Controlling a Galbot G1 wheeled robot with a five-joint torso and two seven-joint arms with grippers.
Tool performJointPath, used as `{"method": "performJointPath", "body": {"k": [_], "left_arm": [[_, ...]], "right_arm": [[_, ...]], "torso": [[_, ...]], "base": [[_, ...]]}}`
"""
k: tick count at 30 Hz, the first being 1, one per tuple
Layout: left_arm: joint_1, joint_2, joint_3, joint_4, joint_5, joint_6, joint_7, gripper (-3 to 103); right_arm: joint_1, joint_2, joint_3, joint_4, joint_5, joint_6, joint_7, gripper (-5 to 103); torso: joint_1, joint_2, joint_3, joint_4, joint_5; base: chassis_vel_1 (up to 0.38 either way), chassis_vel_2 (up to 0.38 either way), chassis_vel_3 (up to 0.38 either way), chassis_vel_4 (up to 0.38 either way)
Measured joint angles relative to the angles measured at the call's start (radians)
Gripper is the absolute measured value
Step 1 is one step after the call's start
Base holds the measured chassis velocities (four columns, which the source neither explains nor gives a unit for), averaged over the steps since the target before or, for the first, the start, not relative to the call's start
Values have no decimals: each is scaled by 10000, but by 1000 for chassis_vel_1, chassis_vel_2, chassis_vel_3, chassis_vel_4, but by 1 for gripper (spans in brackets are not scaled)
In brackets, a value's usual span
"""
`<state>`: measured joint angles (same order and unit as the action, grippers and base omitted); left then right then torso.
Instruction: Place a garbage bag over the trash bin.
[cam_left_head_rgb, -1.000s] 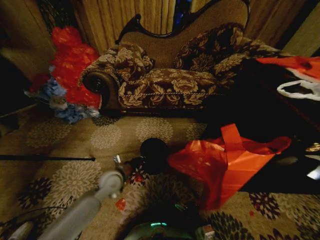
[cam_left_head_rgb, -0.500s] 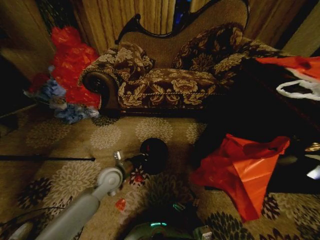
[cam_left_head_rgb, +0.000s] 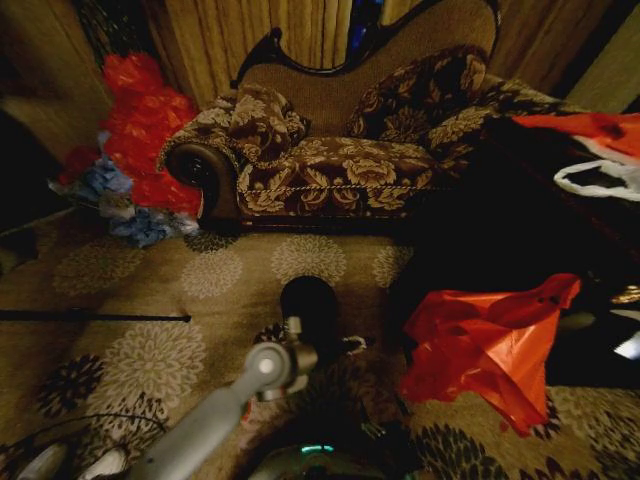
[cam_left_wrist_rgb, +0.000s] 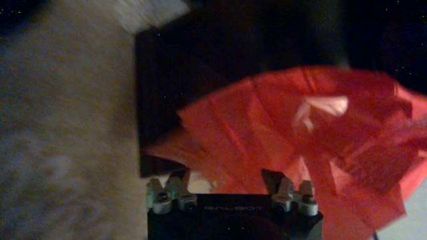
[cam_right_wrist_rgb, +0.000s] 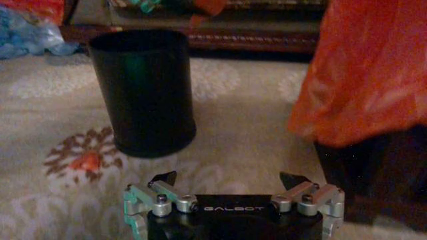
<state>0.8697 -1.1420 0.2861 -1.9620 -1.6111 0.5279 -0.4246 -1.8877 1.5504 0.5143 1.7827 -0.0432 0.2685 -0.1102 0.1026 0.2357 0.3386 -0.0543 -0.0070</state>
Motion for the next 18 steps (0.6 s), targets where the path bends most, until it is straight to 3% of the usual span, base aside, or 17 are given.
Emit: {"method": "performJointPath", "body": {"k": [3, 7, 14, 18], "left_arm": [[-264, -659, 935, 571, 397, -186, -2, 89], [-168, -943, 1474, 776, 752, -280, -88, 100], [-37, -1275, 1956, 1507, 1538, -537, -114, 100], [-103, -1572, 2101, 2184, 2091, -1033, -66, 100]], "right_arm": [[79, 1, 207, -583, 161, 224, 3, 100], [107, -44, 339, -881, 308, 335, 6, 100], [103, -63, 437, -1157, 466, 541, 29, 100], [28, -60, 439, -1072, 491, 577, 62, 100]], "torso": [[0, 0, 0, -2, -1], [0, 0, 0, 0, -2], [0, 0, 0, 1, -2], [0, 0, 0, -1, -3]], "base": [[0, 0, 0, 0], [0, 0, 0, 0], [0, 0, 0, 0], [0, 0, 0, 0]]}}
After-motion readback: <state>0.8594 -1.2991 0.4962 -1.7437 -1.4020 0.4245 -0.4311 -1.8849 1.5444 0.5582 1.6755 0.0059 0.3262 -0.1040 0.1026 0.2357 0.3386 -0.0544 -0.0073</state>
